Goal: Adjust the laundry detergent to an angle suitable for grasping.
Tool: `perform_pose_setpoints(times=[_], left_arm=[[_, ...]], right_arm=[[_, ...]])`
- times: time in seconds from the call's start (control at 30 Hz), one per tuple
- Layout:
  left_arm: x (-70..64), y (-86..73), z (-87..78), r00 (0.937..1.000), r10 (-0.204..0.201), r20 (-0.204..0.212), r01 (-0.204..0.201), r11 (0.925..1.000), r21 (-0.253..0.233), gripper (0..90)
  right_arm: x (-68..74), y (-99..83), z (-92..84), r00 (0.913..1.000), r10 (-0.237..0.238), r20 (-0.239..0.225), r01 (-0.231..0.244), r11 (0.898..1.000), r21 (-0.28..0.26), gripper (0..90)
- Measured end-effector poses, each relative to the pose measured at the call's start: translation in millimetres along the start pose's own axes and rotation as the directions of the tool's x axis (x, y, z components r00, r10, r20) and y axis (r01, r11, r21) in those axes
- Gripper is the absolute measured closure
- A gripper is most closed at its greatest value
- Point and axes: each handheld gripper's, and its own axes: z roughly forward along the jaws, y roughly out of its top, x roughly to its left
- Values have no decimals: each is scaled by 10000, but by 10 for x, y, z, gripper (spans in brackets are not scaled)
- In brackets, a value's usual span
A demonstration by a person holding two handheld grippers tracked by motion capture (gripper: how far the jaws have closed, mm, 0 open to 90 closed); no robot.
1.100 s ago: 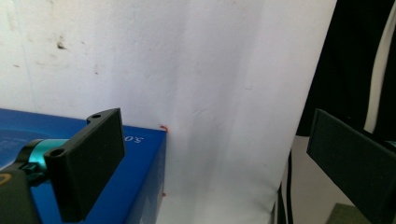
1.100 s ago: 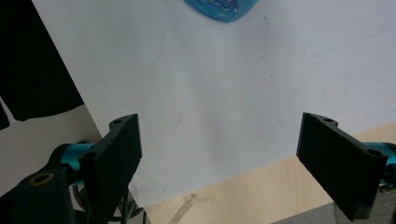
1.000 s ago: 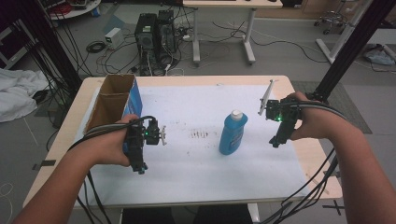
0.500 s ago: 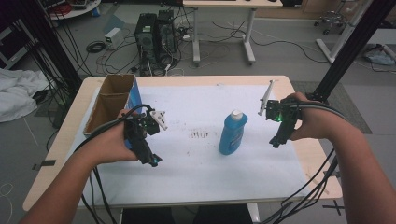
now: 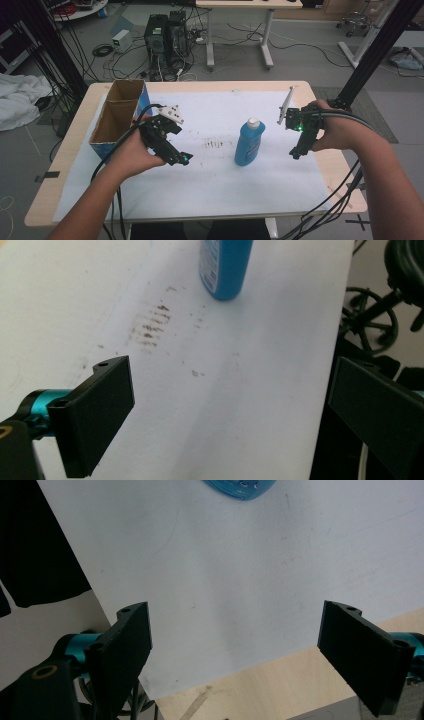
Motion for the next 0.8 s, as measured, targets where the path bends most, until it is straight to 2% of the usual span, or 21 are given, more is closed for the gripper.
perform_pose_setpoints(times=[0.1,0.23,0.27,0.47,0.57,0.6,0.8], left_arm=[[-4,56,37,9998,-178,-31,176,9992,-368,44],[-18,124,107,9998,-144,-97,139,9990,-419,44],[-27,175,167,9998,-155,-91,151,9989,-450,44],[-26,286,280,9993,-324,-190,313,9978,-586,44],[-9,333,320,9987,-440,-254,421,9966,-703,44],[16,399,375,9977,-635,-234,611,9941,-892,44],[47,573,546,9974,-654,-298,634,9958,-660,44]], right_arm=[[9,-25,15,10000,56,-19,-56,10000,-13,133],[11,-49,38,10000,38,-38,-39,10000,-41,133],[12,-53,43,10000,63,-59,-63,10000,-32,133],[16,-59,85,9999,31,-122,-32,10000,-93,133],[7,-63,95,9999,-48,-111,47,9999,-119,133],[7,-63,95,9999,-48,-111,47,9999,-119,133],[17,-67,114,9998,-24,-184,21,9998,-177,133]])
